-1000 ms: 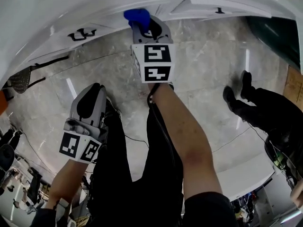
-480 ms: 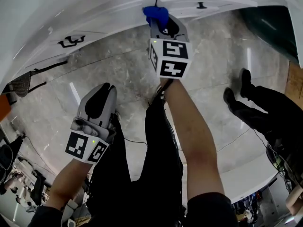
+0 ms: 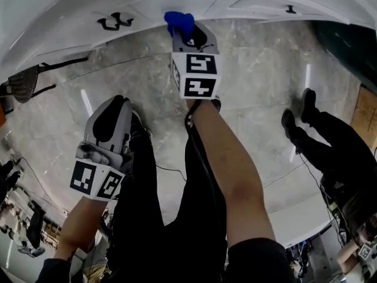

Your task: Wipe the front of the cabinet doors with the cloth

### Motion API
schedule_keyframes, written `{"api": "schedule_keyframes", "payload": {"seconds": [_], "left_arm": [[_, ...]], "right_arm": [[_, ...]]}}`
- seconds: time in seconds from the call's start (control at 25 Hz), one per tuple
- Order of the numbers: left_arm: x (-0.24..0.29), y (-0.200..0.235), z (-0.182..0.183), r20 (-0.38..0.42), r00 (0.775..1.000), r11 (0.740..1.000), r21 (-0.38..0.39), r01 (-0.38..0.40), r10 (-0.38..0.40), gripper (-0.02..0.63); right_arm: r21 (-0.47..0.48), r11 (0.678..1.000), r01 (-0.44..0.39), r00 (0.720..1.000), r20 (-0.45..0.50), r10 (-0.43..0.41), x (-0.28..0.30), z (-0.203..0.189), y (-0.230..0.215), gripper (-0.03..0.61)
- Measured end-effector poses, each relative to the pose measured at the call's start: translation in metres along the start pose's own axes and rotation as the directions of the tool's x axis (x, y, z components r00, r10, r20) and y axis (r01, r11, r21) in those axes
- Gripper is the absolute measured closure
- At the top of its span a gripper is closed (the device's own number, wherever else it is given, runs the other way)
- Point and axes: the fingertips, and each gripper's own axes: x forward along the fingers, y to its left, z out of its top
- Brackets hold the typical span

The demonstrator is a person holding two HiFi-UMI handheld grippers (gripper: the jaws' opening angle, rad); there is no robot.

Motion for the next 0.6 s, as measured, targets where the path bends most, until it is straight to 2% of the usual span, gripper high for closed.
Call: {"api": "schedule_keyframes", "payload": {"seconds": [0.12,0.24,0.4,0.6], "left_arm": [[-0.02,0.035,-0.007,-0.001,0.999,0.999,-0.003,-0.049,0.049,0.557],[-0.036,0.059,-0.017,-0.016,0.996,0.996,-0.002,-0.089,0.089,0.557],[-0.041,0.068,-0.02,-0.017,0.994,0.994,-0.003,-0.106,0.106,0.557],[-0.021,0.05,-0.016,-0.011,0.997,0.997,-0.023,-0.07,0.07,0.557]], "right_arm": [[0.016,0.998,-0.066,0.997,-0.026,0.066,0.029,-0.023,0.052,0.492],[0.031,0.995,-0.094,0.995,-0.025,0.094,0.047,-0.031,0.082,0.492],[0.007,0.995,-0.096,0.994,-0.052,0.096,0.063,-0.035,0.088,0.492],[-0.048,0.994,-0.1,0.993,-0.065,0.097,0.071,-0.021,0.068,0.492]]}}
